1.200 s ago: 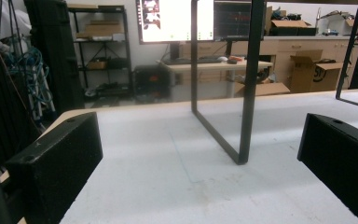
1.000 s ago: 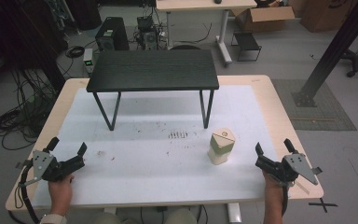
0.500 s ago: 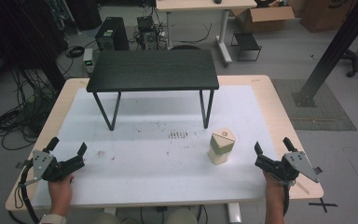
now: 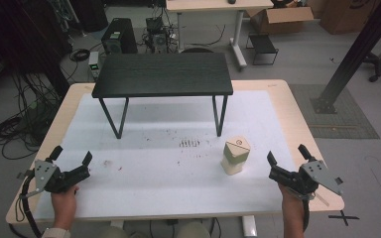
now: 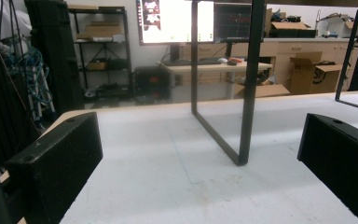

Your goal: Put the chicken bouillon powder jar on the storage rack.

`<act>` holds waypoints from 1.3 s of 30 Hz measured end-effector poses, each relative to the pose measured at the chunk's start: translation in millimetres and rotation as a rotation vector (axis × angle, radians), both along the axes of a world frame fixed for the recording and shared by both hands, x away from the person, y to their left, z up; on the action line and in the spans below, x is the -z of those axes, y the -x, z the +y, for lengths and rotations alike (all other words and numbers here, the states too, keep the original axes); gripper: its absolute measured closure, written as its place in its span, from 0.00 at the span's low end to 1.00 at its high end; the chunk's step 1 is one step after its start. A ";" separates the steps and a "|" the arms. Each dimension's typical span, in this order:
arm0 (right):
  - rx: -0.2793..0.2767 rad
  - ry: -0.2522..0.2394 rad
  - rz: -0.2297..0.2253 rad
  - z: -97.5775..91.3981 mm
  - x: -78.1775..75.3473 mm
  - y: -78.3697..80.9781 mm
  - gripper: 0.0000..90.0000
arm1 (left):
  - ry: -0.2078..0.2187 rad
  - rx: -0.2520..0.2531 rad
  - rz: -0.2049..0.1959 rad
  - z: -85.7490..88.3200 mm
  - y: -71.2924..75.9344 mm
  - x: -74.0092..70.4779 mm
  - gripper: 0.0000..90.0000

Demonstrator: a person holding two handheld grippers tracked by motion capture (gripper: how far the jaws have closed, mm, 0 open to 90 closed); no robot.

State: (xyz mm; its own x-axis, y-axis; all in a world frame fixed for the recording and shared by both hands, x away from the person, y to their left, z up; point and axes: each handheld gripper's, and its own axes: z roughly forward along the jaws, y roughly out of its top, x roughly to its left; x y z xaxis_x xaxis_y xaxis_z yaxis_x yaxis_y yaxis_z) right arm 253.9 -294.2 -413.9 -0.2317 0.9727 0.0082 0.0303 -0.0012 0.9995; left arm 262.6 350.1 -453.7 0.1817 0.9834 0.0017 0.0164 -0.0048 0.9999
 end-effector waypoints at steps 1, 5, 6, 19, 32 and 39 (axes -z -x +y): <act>-0.014 0.001 0.001 3.7 -2.8 1.2 0.00 | 0.001 0.000 0.002 0.0 -0.2 0.0 0.00; -0.038 -0.002 0.002 9.0 -5.3 2.8 0.00 | 0.001 0.000 0.002 0.1 -0.2 0.0 0.00; -0.055 -0.002 0.007 13.3 -6.8 3.6 0.00 | 0.001 0.000 0.001 0.1 -0.1 0.0 0.00; -0.124 0.002 0.023 35.4 -14.1 8.3 0.00 | 0.002 0.000 0.000 0.2 0.0 0.0 0.00; -0.188 0.013 0.075 61.1 -9.1 9.2 0.00 | 0.004 0.000 -0.002 0.4 0.2 0.1 0.00; -0.200 0.029 0.113 69.8 -2.8 7.6 0.00 | 0.005 0.001 -0.004 0.5 0.3 0.1 0.00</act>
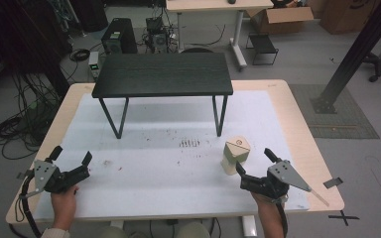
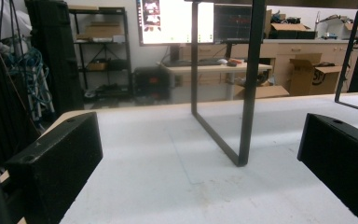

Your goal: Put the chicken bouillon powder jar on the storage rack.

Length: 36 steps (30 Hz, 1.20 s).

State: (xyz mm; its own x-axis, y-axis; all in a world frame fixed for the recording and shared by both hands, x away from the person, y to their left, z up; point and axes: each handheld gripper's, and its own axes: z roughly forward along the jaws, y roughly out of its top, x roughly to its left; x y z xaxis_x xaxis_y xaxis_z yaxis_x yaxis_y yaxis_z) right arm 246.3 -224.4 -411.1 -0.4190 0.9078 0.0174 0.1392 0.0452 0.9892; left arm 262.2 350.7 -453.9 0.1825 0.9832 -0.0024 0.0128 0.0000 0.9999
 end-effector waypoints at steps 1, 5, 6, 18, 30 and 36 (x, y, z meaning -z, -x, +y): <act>-0.001 0.002 0.008 1.9 2.0 -0.5 0.00 | 0.000 0.000 0.000 0.2 0.2 0.0 0.00; 0.006 0.003 0.031 4.7 5.7 -1.9 0.00 | 0.002 0.001 -0.002 0.3 0.3 0.1 0.00; 0.006 0.005 0.036 5.4 6.4 -2.2 0.00 | 0.002 0.000 -0.002 0.3 0.2 0.1 0.00; 0.010 0.033 0.110 13.3 16.9 -12.6 0.00 | 0.003 0.000 -0.004 0.4 0.5 0.2 0.00; 0.018 0.062 0.150 22.3 23.0 -24.1 0.00 | 0.006 0.001 -0.005 0.7 0.5 0.2 0.00; 0.023 0.084 0.160 27.8 24.6 -32.1 0.00 | 0.007 0.001 -0.006 1.0 0.7 0.2 0.00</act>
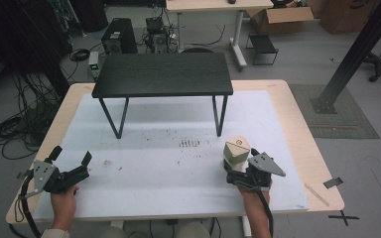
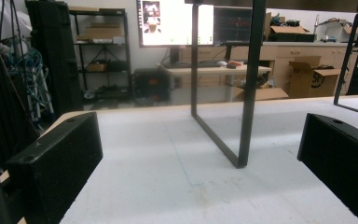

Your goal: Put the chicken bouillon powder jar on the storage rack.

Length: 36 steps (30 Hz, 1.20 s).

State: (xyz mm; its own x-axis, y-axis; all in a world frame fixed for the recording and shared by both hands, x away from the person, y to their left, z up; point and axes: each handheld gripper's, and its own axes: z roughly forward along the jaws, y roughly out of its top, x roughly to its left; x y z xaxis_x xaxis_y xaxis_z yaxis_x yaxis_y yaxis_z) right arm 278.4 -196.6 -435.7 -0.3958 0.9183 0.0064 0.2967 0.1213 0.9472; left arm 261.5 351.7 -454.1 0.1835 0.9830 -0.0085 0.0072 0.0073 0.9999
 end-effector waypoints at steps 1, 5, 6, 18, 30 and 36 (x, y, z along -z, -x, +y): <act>0.000 0.000 0.000 0.0 0.0 0.0 0.00 | 0.000 0.000 0.000 0.0 0.0 0.0 0.00; 0.005 0.020 0.017 4.7 1.9 -5.9 0.00 | 0.003 0.001 -0.002 0.2 0.2 0.1 0.00; 0.005 0.020 0.018 5.3 2.1 -6.6 0.00 | 0.003 0.001 -0.002 0.2 0.2 0.1 0.00; 0.013 0.039 0.063 9.2 6.4 -14.2 0.07 | 0.006 0.002 -0.008 0.7 0.8 0.2 0.00; -0.008 0.015 0.092 6.5 5.4 -15.6 0.24 | 0.011 0.003 -0.012 0.9 1.0 0.3 0.00; -0.028 0.016 0.088 8.0 4.9 -15.1 0.31 | 0.011 0.003 -0.012 1.0 1.1 0.4 0.00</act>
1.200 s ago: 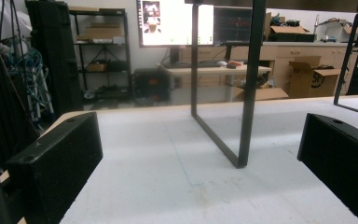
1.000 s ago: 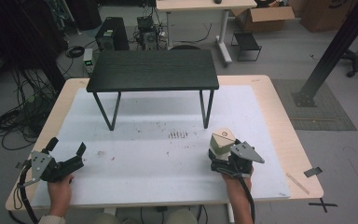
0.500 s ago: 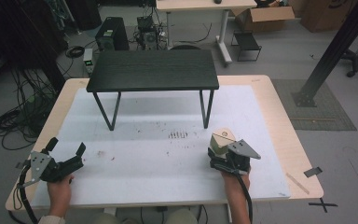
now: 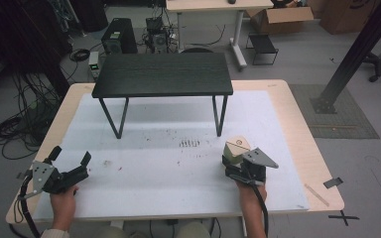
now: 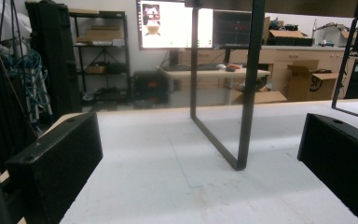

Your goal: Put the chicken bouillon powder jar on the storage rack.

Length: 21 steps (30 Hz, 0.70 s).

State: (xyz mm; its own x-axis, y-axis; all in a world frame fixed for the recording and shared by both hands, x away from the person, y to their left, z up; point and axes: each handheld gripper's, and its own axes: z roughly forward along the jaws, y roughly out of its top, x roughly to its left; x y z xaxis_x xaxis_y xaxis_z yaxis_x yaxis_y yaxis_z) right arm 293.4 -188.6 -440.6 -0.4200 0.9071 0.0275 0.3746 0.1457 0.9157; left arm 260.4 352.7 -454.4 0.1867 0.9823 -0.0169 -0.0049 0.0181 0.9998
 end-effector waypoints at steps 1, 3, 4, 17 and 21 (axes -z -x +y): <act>0.002 0.006 -0.004 0.4 -0.3 0.3 0.31 | 0.000 0.000 0.000 0.0 0.0 0.0 0.00; 0.004 0.012 -0.007 0.7 -0.6 0.6 0.31 | 0.000 0.000 0.000 0.0 0.0 0.0 0.00; 0.005 0.015 -0.008 0.9 -0.8 0.8 0.31 | 0.001 0.000 -0.001 0.0 0.1 0.0 0.00; 0.015 0.006 -0.018 0.0 -1.7 1.7 0.32 | -0.003 0.000 0.003 -0.2 -0.3 -0.1 0.00; 0.006 -0.011 -0.042 -1.6 -4.1 4.6 0.32 | -0.003 0.001 0.003 -0.4 -0.5 -0.1 0.00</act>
